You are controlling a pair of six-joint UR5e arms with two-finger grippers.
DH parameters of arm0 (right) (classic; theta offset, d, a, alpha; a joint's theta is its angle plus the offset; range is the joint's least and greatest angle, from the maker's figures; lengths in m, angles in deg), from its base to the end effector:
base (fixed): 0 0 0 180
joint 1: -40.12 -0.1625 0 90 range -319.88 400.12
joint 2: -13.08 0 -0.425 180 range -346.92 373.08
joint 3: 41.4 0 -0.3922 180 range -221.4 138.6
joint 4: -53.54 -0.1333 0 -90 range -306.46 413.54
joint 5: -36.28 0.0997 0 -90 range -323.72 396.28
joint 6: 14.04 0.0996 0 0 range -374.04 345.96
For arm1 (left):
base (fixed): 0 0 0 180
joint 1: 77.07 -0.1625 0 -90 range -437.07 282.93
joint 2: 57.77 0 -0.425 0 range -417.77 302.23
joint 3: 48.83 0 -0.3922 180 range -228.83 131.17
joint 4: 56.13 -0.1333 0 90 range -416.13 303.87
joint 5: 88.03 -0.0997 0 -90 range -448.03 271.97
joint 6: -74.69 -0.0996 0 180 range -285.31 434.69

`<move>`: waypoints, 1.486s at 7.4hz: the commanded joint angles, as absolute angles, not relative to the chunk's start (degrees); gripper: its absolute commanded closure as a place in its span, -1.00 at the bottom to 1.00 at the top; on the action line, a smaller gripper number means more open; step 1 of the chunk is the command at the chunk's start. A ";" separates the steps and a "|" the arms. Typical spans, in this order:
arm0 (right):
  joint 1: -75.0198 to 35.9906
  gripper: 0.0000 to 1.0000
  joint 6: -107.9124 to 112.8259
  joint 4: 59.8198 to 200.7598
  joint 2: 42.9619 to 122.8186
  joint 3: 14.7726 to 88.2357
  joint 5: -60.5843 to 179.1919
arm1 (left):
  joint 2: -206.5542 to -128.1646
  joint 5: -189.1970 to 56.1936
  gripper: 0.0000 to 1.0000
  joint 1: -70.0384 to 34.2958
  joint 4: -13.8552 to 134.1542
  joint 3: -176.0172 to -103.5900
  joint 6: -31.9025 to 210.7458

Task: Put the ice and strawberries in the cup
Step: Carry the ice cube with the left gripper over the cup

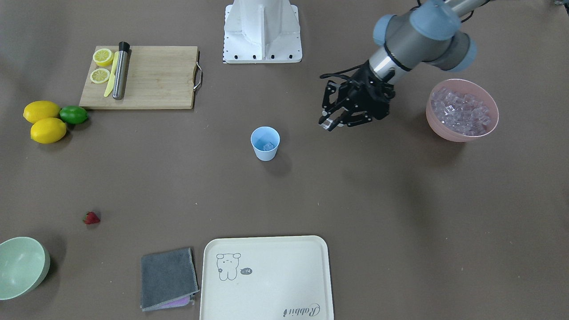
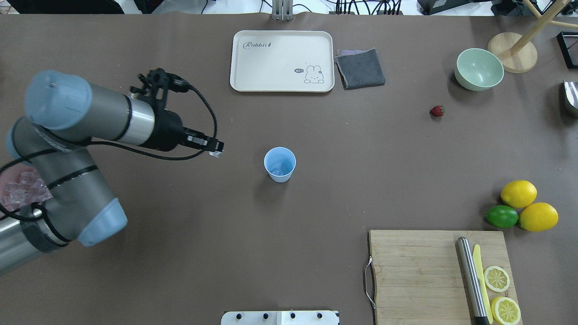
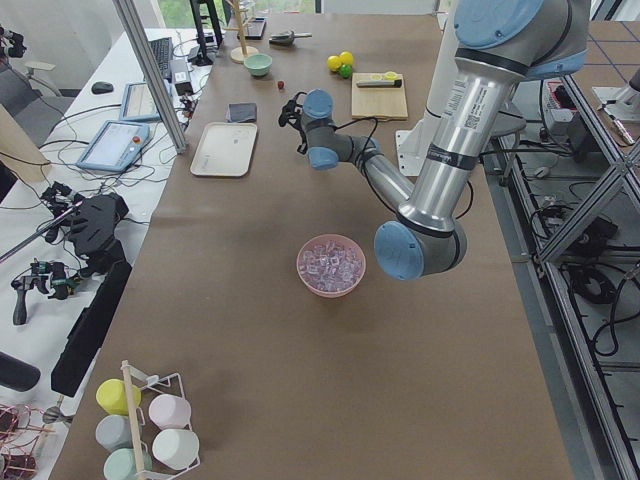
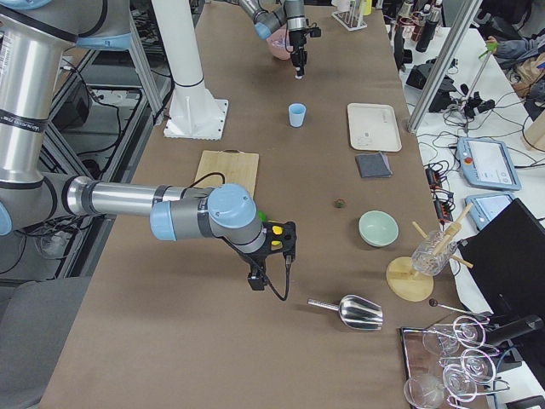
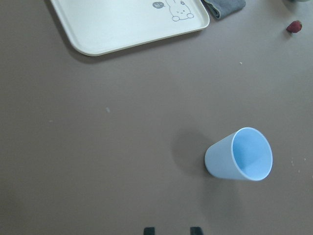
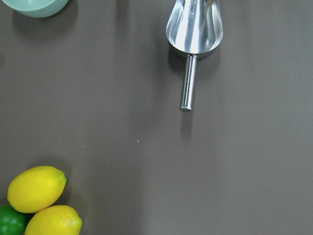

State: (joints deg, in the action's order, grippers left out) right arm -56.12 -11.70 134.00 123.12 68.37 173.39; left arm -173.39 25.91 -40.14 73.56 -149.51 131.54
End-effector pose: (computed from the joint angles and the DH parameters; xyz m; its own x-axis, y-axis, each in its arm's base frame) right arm 0.0987 -0.3472 0.6145 0.6844 -0.0033 0.7291 -0.1353 0.9820 0.1314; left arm 0.4337 -0.4422 0.2388 0.2902 0.4071 -0.8661 0.0905 0.8893 0.4483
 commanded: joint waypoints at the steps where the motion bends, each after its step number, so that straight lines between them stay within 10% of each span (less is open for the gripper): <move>1: -56.12 -1.00 -11.76 133.96 123.12 68.37 173.39 | -180.96 17.20 1.00 -45.06 73.51 -144.65 138.56; 11: -54.98 -1.00 -11.41 133.26 122.86 67.85 173.04 | -183.54 8.29 1.00 -49.38 73.68 -142.26 139.11</move>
